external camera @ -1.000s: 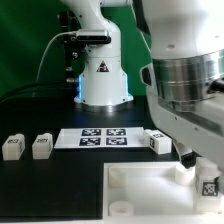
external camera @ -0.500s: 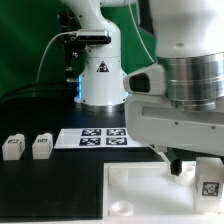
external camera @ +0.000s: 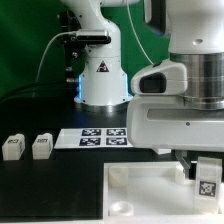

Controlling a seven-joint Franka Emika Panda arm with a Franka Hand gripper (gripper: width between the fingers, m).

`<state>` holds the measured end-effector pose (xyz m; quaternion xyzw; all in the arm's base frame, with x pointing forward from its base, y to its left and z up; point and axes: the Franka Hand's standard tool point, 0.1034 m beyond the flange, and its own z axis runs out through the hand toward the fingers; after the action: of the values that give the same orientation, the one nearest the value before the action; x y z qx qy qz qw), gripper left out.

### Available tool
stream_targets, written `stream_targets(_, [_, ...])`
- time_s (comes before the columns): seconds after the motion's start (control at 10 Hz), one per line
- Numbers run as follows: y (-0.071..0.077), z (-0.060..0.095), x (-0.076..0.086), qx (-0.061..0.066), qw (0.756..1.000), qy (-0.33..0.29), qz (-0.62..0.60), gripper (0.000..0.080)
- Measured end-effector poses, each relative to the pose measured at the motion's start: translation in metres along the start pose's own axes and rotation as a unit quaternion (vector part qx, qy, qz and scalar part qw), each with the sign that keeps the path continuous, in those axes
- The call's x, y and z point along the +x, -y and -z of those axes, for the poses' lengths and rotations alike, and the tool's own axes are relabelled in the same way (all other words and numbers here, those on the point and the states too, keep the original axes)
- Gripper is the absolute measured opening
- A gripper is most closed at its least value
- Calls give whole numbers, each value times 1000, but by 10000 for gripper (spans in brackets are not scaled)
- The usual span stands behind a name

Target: Assemble one leg

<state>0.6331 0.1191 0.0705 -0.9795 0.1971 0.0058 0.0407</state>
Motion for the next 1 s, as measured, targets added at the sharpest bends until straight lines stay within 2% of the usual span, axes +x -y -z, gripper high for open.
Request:
stream_targets(0.2, [-1, 0, 1, 4, 990, 3, -144, 294])
stream_targets(0.3, [-4, 0, 2, 9, 974, 8, -227, 294])
stream_targets(0.4, [-3, 0, 2, 13, 938, 18, -346, 294])
stream_targets(0.5, [-1, -2, 1, 18, 888, 30, -458, 294])
stream_targets(0.6, [0, -2, 2, 30, 830, 42, -555, 294])
stream_targets(0.7, [0, -2, 2, 39, 788, 50, -612, 294])
stream_targets(0.8, [0, -2, 2, 38, 772, 51, -632, 294])
stream_targets(0.9, [1, -1, 2, 36, 734, 53, -676, 294])
stream_targets(1.0, [1, -1, 2, 34, 715, 53, -697, 294])
